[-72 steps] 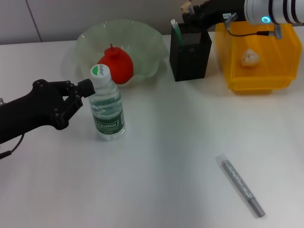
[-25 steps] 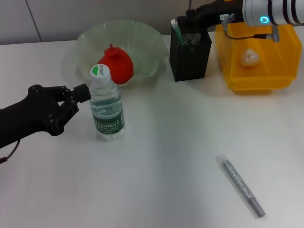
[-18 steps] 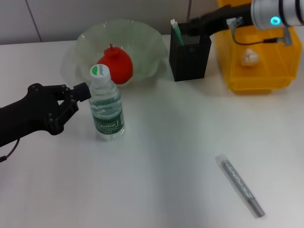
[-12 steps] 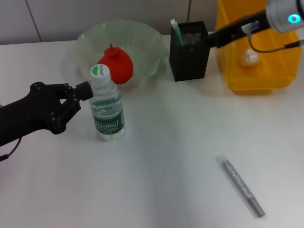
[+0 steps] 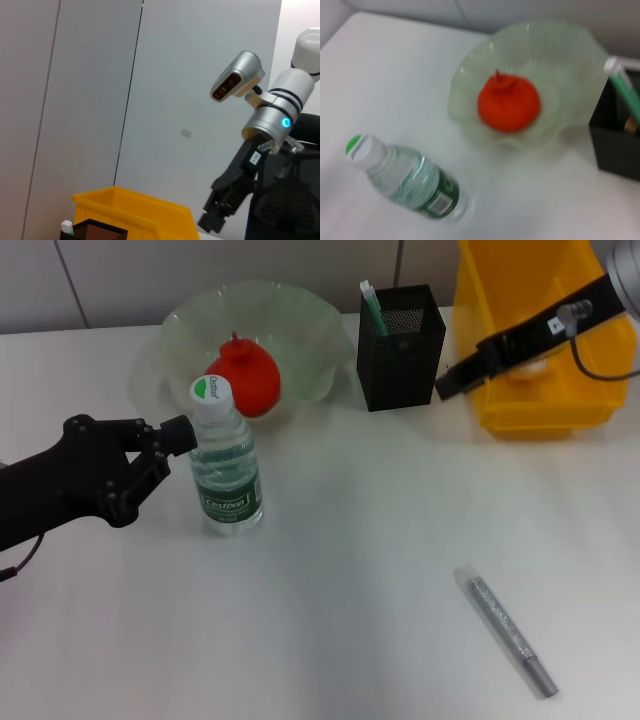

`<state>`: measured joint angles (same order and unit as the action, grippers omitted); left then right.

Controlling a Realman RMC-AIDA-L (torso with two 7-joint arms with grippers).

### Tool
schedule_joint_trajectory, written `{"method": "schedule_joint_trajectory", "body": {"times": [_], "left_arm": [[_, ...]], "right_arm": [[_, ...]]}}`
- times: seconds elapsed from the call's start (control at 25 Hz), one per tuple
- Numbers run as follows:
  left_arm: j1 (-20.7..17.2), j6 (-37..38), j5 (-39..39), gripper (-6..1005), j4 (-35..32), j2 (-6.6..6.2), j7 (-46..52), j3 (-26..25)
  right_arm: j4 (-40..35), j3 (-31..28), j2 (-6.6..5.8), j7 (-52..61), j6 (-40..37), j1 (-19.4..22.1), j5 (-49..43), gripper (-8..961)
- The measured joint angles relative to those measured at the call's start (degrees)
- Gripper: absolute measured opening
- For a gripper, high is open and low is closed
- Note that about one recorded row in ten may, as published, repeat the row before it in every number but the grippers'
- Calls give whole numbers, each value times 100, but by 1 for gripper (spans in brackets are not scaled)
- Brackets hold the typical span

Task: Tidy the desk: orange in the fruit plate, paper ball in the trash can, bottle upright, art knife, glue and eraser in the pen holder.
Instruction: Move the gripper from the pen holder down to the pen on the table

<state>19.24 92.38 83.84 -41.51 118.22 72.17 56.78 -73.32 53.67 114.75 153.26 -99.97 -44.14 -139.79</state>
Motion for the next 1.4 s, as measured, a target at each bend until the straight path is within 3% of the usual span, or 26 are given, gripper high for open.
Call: {"method": "schedule_joint_trajectory", "body": {"times": [0.56, 0.88, 1.08, 1.32, 1.4], "left_arm": [[-5, -110, 177, 25, 9, -8, -126, 2], [-68, -151, 388, 25, 43, -94, -106, -1], [-94, -173, 389, 25, 44, -104, -131, -5], [-151, -251, 388, 25, 48, -85, -174, -9], [-166, -382, 388, 25, 188, -16, -363, -9]], "right_arm": [[728, 82, 81, 532, -441, -78, -19, 308], [439, 286, 332, 943, -708, -78, -255, 307], [201, 653, 360, 1322, -706, -58, -473, 307], [264, 664, 370, 1603, -987, -270, -1057, 306], [323, 619, 408, 1613, -1081, -347, -1231, 306]]}}
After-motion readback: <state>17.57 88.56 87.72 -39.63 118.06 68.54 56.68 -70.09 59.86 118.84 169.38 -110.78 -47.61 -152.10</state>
